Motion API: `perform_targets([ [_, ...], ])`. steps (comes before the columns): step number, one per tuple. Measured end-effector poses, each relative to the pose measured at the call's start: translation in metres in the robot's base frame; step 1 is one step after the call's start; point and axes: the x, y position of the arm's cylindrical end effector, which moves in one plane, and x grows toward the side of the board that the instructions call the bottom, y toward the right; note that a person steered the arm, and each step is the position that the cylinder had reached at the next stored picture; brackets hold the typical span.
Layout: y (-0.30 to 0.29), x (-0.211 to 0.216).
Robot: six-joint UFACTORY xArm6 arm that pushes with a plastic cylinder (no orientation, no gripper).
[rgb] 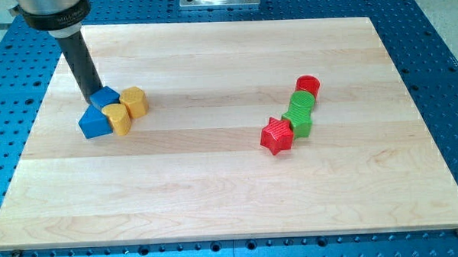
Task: Move the green circle towards the top center of the board
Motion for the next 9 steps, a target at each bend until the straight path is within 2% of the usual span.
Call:
perform_targets([
  [1,0.003,0.003],
  [2,0.005,-0.043],
  [3,0.067,-0.11],
  [4,0.183,-0.136],
  [5,0.306,-0.099],
  [6,0.388,-0.014],
  [7,0.379,0.036],
  [8,0.32,0.037],
  [9,0.294,0.069],
])
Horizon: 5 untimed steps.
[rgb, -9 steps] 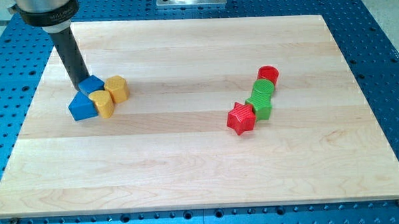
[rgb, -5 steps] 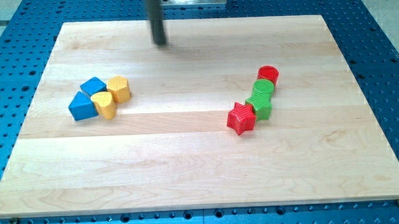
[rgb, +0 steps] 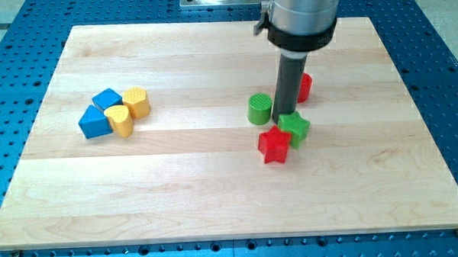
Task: Move the green circle towards the top center of the board
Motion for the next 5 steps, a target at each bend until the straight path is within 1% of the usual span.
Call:
perform_targets([
  [1,-0.048,-0.004],
  [2,-0.119,-0.055],
  [3,-0.099,-0.097],
  [4,-0.113,-0.06],
  [5,-0.092,-0.021],
])
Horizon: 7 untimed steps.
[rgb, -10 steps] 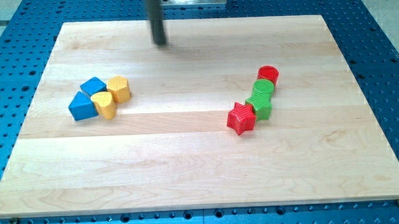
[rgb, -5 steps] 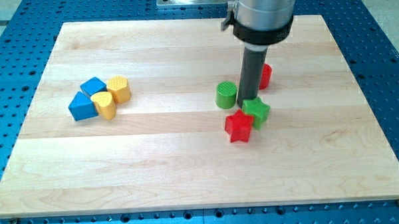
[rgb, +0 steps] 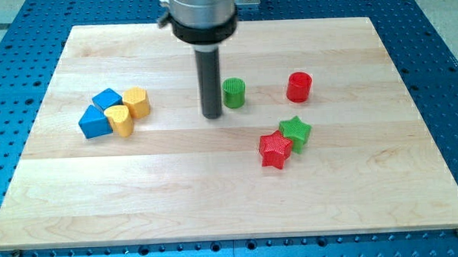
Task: Move the green circle towards the top center of the board
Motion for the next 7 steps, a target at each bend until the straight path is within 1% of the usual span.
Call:
perform_targets([
  [2,0.03,-0.081],
  [3,0.047,-0.055],
  [4,0.039,-0.122],
  [5,0.041,-0.129],
  [6,0.062,-0.113],
  [7,0.076,-0.158],
])
